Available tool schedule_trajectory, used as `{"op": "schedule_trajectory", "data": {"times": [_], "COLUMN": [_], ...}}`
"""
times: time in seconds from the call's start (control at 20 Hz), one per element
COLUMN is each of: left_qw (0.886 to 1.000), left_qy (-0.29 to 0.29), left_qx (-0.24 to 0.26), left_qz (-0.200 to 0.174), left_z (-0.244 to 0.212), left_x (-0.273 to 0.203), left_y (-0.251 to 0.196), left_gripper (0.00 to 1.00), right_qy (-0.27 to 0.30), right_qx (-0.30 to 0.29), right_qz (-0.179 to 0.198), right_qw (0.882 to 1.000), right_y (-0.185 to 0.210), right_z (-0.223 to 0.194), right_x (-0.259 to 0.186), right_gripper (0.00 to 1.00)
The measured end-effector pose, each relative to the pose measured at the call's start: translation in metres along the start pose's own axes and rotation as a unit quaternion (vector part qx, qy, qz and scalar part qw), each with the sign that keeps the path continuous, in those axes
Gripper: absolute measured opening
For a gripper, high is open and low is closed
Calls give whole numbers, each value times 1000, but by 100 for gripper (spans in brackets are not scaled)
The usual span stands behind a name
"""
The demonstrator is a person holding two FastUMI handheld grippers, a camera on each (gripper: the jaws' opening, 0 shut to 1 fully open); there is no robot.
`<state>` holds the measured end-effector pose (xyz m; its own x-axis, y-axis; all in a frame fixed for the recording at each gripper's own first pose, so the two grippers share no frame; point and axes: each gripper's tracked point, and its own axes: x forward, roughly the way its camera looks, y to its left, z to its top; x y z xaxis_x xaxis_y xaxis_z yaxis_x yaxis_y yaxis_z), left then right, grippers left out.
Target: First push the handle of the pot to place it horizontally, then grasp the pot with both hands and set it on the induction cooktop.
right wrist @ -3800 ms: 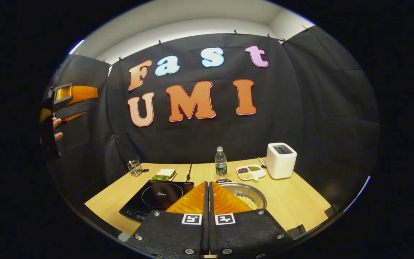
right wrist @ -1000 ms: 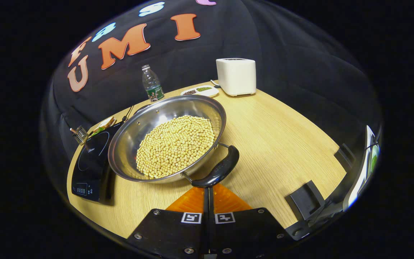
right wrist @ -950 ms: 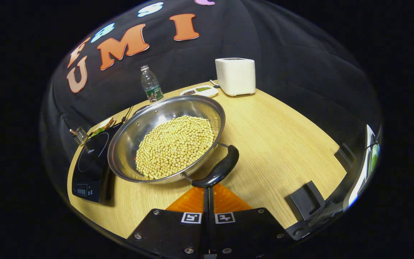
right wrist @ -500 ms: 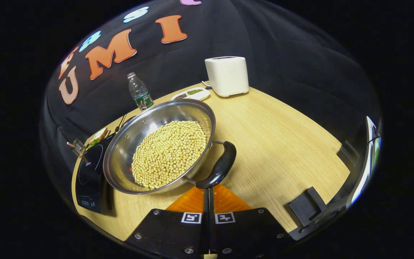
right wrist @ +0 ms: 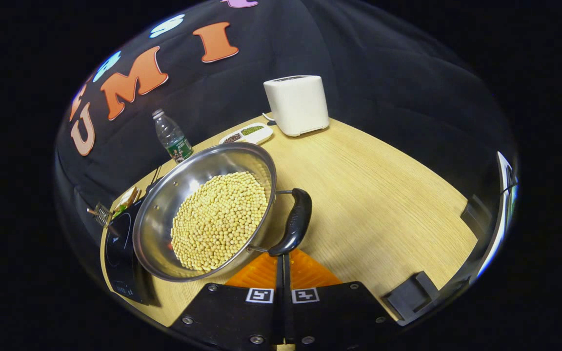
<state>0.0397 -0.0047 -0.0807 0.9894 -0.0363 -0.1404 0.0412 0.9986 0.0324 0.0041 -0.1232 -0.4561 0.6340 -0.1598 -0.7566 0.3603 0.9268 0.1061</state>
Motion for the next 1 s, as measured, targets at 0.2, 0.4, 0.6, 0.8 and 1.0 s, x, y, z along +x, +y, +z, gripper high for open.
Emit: {"op": "schedule_trajectory", "data": {"times": [0.2, 0.4, 0.6, 0.8, 1.0], "left_qw": [1000, 1000, 1000, 1000, 1000], "left_qy": [3, 8, 9, 15, 22], "left_qx": [0, -5, 5, -1, -2], "left_qz": [1, -6, -12, -21, -18], "left_z": [-6, -11, -17, -22, -31], "left_x": [10, 17, 27, 36, 45], "left_y": [0, -4, -9, -13, -9], "left_gripper": [98, 97, 97, 98, 98], "right_qy": [2, 4, 4, 0, 3], "right_qx": [14, 16, 18, 11, 18], "right_qz": [-3, -12, -17, -30, -29], "right_qw": [1000, 1000, 1000, 999, 999], "right_y": [-4, -10, -15, -18, -20], "right_z": [11, 23, 34, 46, 57], "right_x": [13, 20, 26, 36, 47], "right_gripper": [0, 0, 0, 0, 0]}}
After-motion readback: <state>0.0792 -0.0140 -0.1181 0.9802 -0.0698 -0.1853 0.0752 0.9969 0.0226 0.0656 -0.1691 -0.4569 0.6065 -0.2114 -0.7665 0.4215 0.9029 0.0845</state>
